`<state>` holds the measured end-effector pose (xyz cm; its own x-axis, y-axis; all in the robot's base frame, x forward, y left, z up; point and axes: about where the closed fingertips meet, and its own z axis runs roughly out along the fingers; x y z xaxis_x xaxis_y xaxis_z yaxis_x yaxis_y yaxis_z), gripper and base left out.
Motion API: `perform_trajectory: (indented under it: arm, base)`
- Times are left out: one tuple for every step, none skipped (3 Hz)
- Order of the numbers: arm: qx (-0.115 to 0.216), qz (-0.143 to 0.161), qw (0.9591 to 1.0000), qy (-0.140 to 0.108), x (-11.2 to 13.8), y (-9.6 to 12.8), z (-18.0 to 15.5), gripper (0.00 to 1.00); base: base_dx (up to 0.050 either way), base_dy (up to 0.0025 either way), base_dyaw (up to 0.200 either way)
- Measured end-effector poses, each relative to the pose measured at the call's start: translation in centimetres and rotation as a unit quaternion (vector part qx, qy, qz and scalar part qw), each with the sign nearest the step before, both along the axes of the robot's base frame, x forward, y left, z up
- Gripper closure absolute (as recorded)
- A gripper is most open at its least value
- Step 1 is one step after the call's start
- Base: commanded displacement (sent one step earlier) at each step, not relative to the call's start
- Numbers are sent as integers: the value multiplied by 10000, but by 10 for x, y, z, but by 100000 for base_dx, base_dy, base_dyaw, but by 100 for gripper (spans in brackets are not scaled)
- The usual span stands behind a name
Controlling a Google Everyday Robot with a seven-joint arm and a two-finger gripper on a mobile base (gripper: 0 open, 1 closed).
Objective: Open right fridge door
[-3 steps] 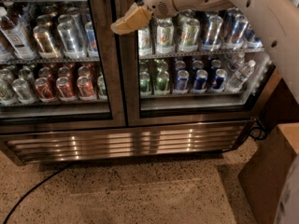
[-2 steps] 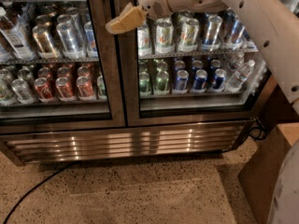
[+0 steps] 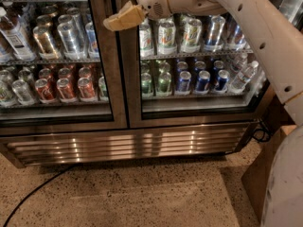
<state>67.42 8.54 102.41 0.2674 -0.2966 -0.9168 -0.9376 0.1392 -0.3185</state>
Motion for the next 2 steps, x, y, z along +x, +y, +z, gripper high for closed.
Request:
perform_trajectory:
  arm:
    - [0,0,10000,0,4,-4,0,31]
    - [0,1,10000,0,7,-6,0,50]
  base:
    - [0,0,0]
    - [0,0,0]
